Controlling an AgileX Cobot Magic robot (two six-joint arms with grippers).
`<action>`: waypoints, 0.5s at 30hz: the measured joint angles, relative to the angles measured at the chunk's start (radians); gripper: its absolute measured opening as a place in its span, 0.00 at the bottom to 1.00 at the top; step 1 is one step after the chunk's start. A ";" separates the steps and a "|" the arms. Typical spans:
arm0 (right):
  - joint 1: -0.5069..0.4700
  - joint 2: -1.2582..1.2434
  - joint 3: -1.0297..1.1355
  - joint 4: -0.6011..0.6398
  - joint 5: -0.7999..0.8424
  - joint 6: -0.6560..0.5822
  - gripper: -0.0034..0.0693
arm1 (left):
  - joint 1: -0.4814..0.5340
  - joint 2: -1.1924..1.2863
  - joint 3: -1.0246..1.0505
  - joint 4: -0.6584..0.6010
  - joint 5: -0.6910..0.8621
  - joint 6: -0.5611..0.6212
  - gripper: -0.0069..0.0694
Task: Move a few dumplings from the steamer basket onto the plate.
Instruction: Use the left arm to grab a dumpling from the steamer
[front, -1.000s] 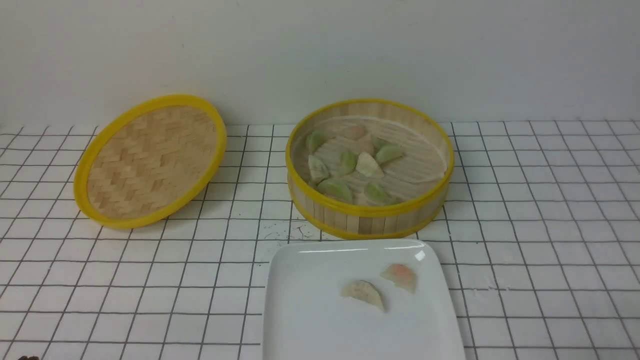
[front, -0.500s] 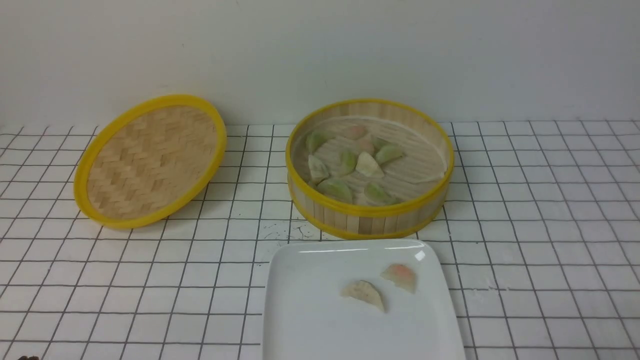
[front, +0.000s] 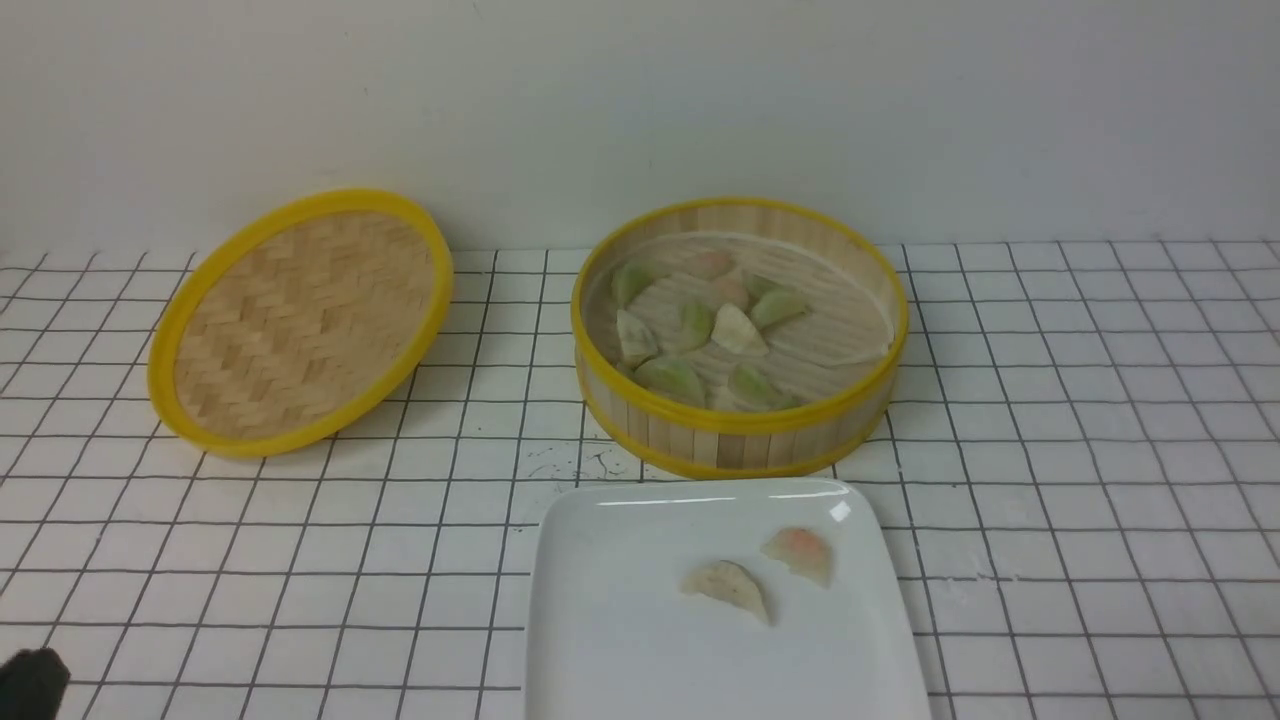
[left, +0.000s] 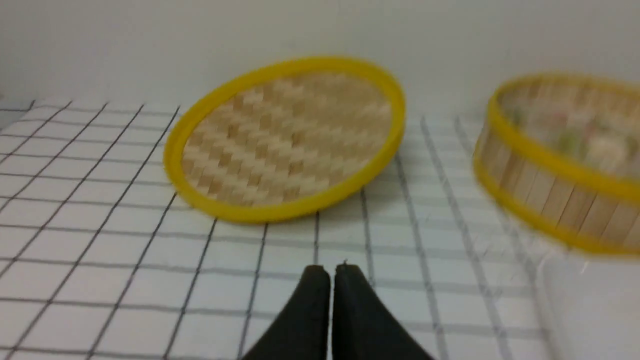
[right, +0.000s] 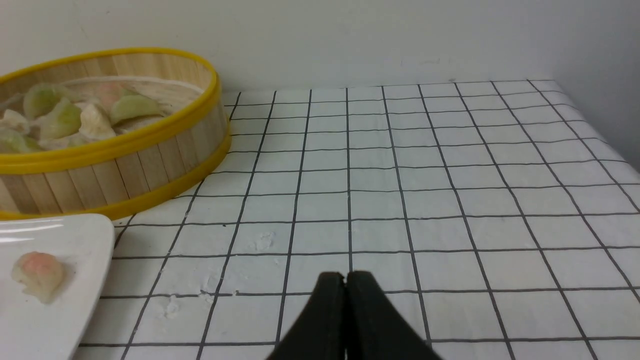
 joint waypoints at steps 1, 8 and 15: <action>0.000 0.000 0.000 0.000 0.000 0.000 0.03 | 0.000 0.000 0.000 -0.044 -0.041 -0.014 0.08; 0.000 0.000 0.000 0.013 -0.007 0.006 0.03 | 0.000 0.000 -0.003 -0.250 -0.352 -0.050 0.08; 0.000 0.000 0.007 0.338 -0.211 0.154 0.03 | 0.000 0.111 -0.259 -0.250 -0.150 -0.061 0.08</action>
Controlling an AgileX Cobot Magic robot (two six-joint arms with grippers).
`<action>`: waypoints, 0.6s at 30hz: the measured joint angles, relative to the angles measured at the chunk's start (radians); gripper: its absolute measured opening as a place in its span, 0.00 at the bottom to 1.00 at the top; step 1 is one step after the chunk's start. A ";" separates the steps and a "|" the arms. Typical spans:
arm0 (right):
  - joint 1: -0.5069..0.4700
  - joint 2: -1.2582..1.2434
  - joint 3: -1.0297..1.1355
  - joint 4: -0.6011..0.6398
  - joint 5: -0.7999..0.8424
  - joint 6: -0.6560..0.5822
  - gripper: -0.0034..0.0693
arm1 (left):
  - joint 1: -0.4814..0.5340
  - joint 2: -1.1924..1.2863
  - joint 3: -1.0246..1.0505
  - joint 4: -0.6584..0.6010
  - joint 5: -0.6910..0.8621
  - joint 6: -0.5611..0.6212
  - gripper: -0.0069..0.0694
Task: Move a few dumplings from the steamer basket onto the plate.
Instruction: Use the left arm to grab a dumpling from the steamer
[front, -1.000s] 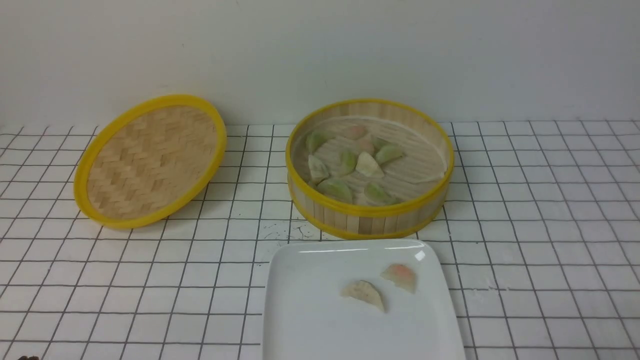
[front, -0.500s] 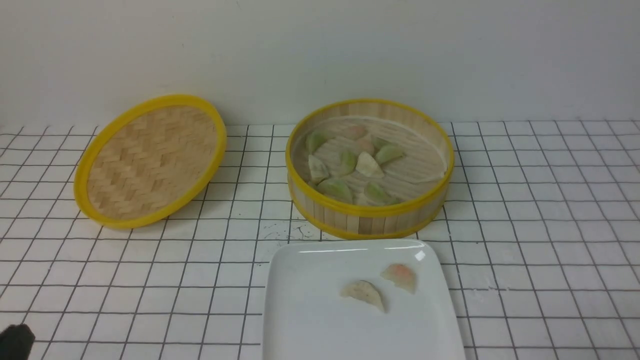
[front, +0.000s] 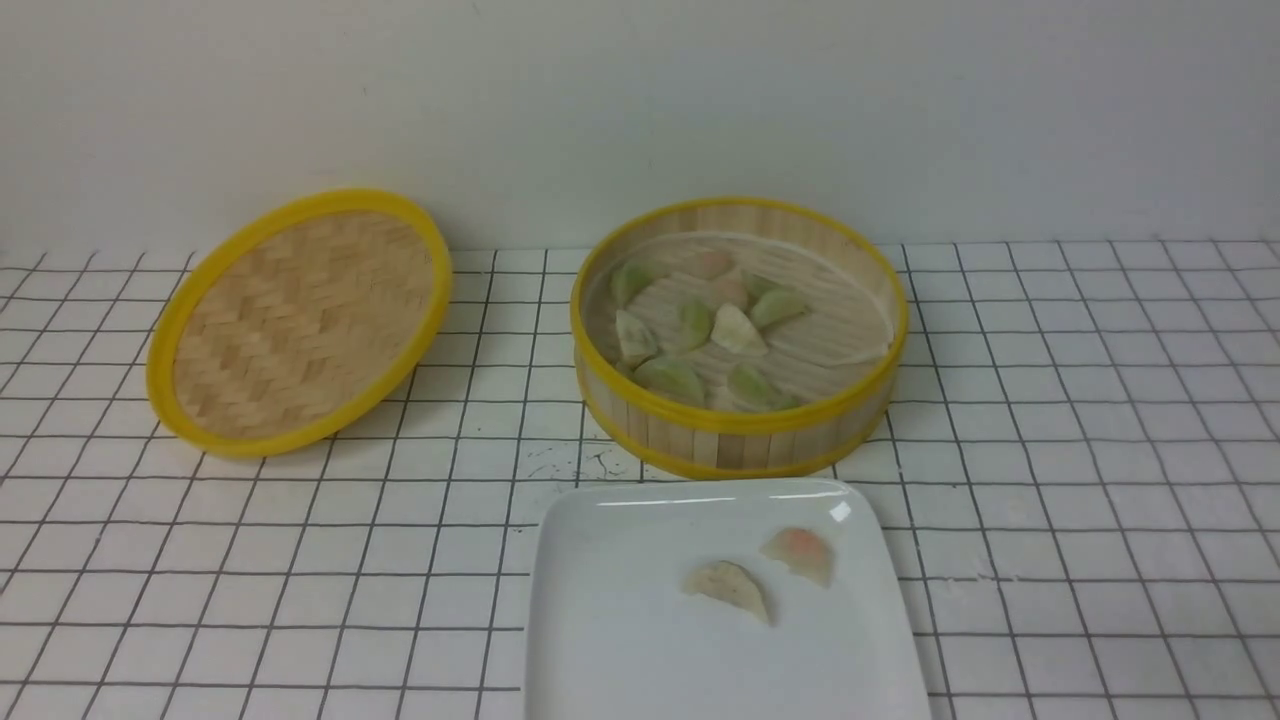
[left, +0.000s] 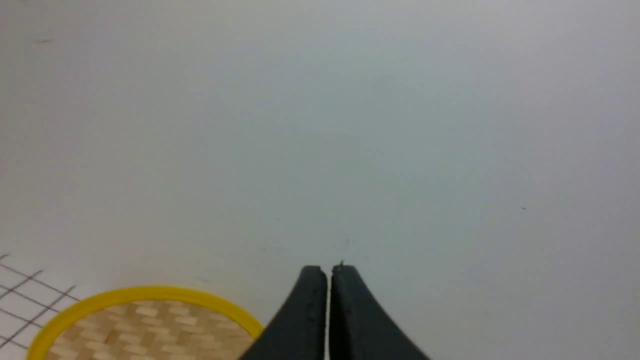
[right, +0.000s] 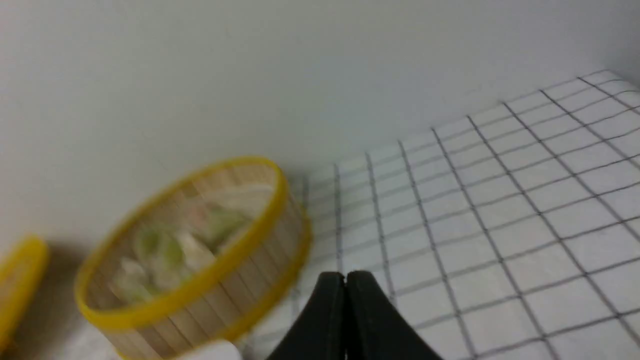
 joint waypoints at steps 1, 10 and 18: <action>0.001 0.000 0.000 0.086 -0.048 0.023 0.03 | 0.000 0.092 -0.115 0.018 0.119 0.006 0.08; 0.001 0.000 0.000 0.168 -0.100 0.036 0.03 | 0.000 0.752 -0.632 0.037 0.918 0.211 0.08; 0.023 0.038 -0.185 0.081 0.195 0.017 0.03 | -0.062 1.303 -0.800 0.073 1.072 0.285 0.08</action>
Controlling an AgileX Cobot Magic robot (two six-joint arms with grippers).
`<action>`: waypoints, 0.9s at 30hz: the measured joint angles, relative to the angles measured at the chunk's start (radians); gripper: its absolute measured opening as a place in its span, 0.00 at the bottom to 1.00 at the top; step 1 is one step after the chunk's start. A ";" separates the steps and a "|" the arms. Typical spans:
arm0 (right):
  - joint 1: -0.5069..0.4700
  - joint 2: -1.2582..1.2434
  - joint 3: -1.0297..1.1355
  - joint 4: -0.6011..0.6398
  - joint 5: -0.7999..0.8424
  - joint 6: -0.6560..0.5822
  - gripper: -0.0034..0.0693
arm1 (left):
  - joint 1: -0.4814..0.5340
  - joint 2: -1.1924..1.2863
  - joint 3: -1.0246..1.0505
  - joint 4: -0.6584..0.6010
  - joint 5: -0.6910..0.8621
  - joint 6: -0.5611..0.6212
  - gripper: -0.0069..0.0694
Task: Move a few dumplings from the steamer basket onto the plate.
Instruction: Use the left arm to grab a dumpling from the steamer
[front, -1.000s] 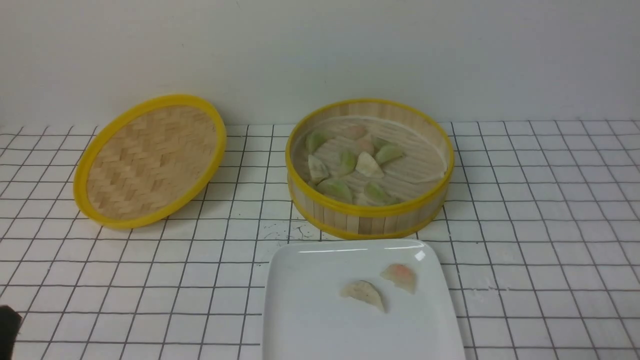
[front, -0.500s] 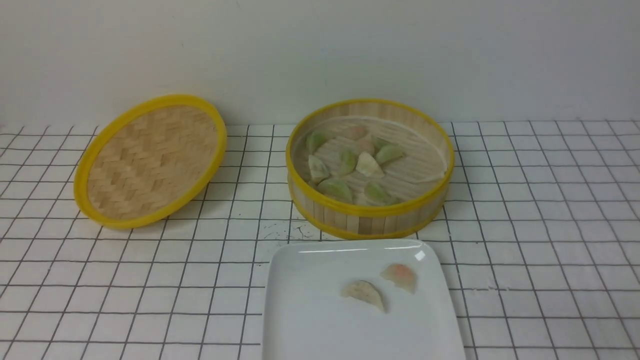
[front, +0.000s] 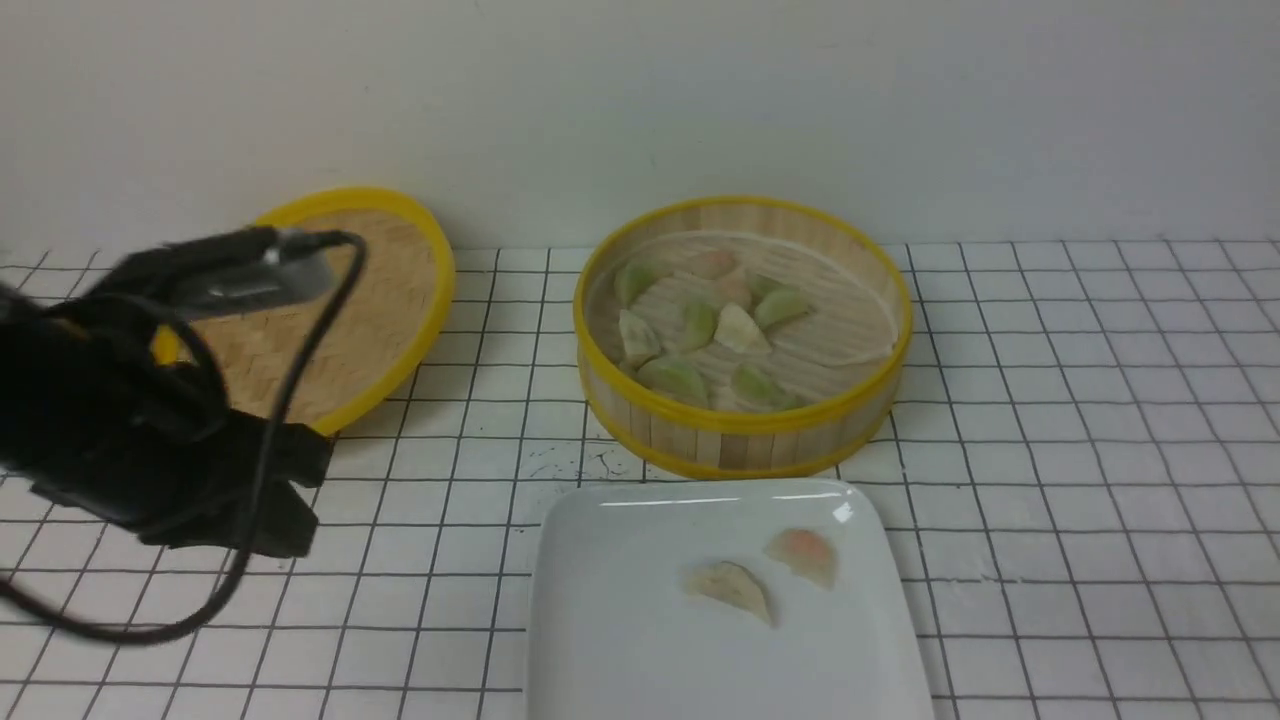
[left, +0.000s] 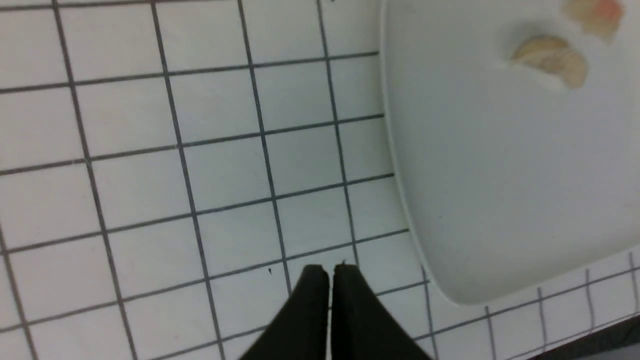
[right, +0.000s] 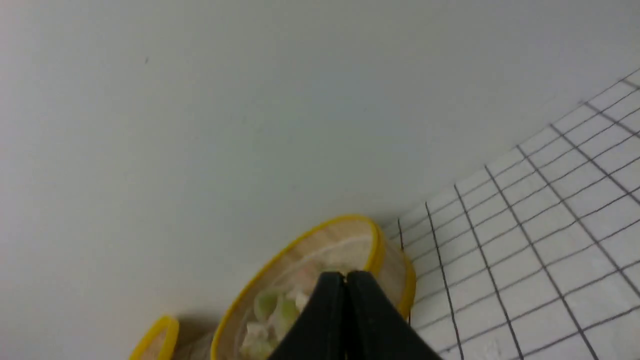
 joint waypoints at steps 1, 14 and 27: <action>0.001 0.040 -0.063 -0.026 0.100 -0.015 0.03 | -0.035 0.041 -0.040 0.024 0.000 -0.010 0.08; 0.004 0.729 -0.626 -0.208 0.829 -0.261 0.03 | -0.289 0.425 -0.644 0.205 0.003 -0.112 0.08; 0.004 0.817 -0.647 -0.176 0.753 -0.284 0.03 | -0.339 0.904 -1.146 0.350 -0.022 -0.165 0.43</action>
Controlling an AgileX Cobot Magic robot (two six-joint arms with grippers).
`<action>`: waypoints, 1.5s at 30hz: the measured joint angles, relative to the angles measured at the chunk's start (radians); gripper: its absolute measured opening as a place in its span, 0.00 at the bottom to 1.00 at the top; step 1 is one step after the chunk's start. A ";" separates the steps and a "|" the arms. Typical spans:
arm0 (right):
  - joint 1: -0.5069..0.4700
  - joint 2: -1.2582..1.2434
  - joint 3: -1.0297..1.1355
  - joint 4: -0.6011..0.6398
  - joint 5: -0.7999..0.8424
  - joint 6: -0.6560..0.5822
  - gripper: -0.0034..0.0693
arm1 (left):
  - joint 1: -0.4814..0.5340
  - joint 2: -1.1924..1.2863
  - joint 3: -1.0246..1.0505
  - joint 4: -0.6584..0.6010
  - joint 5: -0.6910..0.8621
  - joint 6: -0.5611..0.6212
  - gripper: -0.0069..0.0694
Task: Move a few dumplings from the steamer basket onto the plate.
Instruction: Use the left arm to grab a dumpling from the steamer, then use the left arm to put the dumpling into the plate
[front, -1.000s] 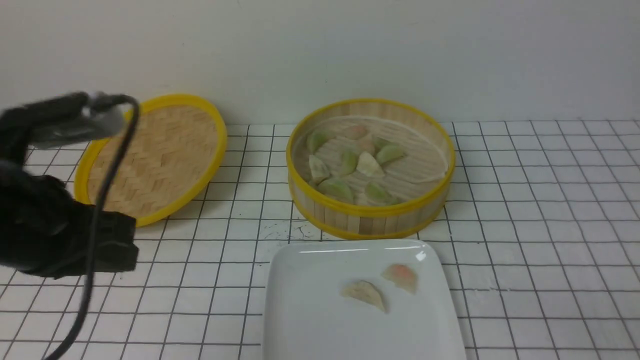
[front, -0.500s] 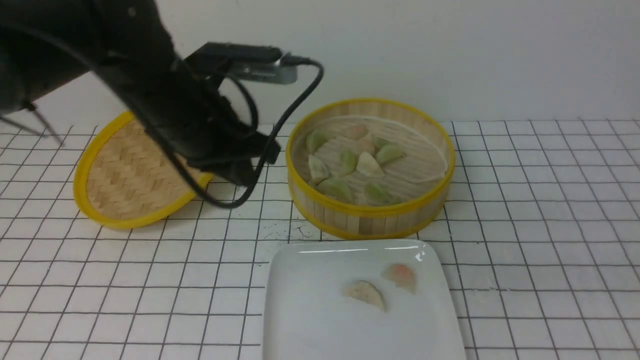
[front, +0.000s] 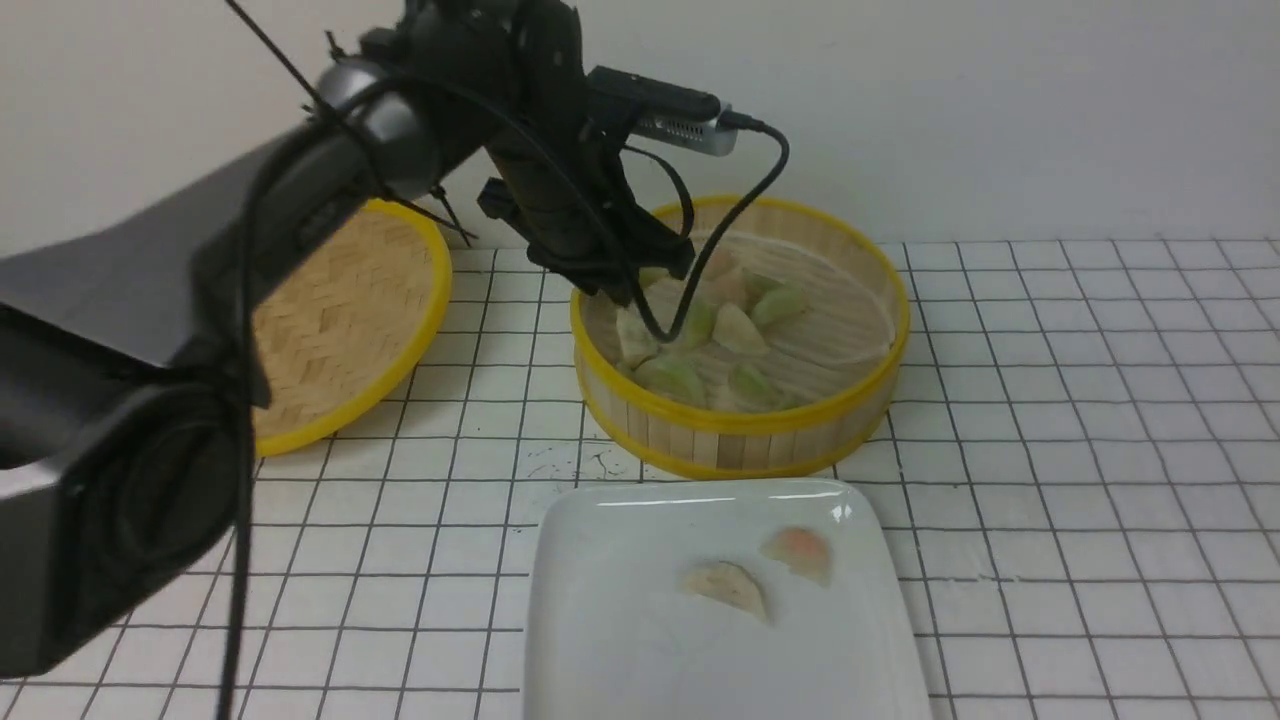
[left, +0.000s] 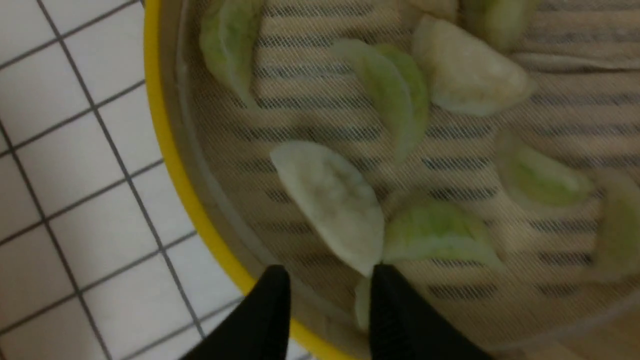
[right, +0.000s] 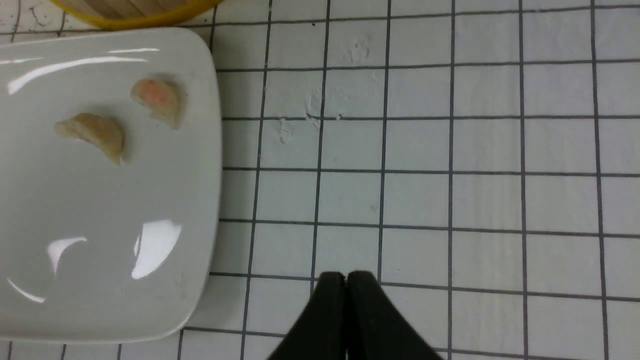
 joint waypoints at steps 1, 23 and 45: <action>0.000 0.000 0.000 0.000 -0.002 0.000 0.03 | 0.000 0.024 -0.019 0.004 -0.013 -0.002 0.48; 0.000 0.000 0.000 0.004 -0.039 -0.029 0.03 | -0.037 0.216 -0.147 0.061 -0.047 -0.022 0.40; 0.000 0.000 0.000 0.015 -0.009 -0.030 0.03 | -0.080 -0.304 0.181 -0.086 0.182 0.015 0.40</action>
